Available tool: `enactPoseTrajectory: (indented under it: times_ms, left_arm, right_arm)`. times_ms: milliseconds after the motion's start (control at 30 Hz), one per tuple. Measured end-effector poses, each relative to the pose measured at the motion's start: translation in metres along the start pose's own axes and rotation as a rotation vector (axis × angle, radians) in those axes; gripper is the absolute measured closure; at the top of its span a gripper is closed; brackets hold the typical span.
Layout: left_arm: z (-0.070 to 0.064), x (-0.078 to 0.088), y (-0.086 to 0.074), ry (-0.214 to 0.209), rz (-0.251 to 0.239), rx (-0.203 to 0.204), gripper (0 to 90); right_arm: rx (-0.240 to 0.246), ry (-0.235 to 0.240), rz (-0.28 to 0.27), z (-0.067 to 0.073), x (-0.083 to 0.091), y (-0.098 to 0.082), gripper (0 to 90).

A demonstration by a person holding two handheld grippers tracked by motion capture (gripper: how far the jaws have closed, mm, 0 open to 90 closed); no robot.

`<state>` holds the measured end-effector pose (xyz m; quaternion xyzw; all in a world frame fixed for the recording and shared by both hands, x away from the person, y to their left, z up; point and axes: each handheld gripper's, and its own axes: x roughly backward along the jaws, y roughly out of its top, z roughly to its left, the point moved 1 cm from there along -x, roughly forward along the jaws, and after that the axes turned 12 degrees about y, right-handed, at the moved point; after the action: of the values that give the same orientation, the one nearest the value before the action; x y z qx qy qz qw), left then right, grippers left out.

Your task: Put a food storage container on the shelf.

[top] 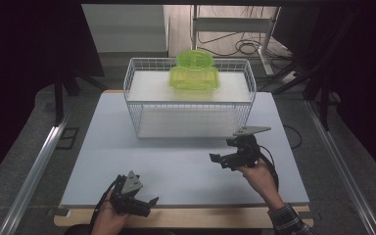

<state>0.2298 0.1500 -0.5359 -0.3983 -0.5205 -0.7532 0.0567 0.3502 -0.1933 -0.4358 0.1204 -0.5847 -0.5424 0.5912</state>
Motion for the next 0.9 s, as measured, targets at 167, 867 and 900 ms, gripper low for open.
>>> enactPoseTrajectory:
  times_ms: [167, 867, 900]
  left_arm:
    - [0.0, 0.0, 0.0, 0.001, 0.0, 0.001, 1.6]
    - [0.0, -0.001, 0.0, 0.0, -0.002, 0.002, 1.6]
    - [0.0, -0.001, -0.001, 0.001, -0.003, 0.003, 1.6]
  right_arm:
    - [-0.002, -0.011, 0.007, -0.001, 0.0, -0.009, 6.4]
    - [-0.025, -0.063, 0.019, -0.009, 0.005, -0.058, 4.6]
    - [-0.026, -0.062, 0.019, -0.009, 0.005, -0.06, 4.5]
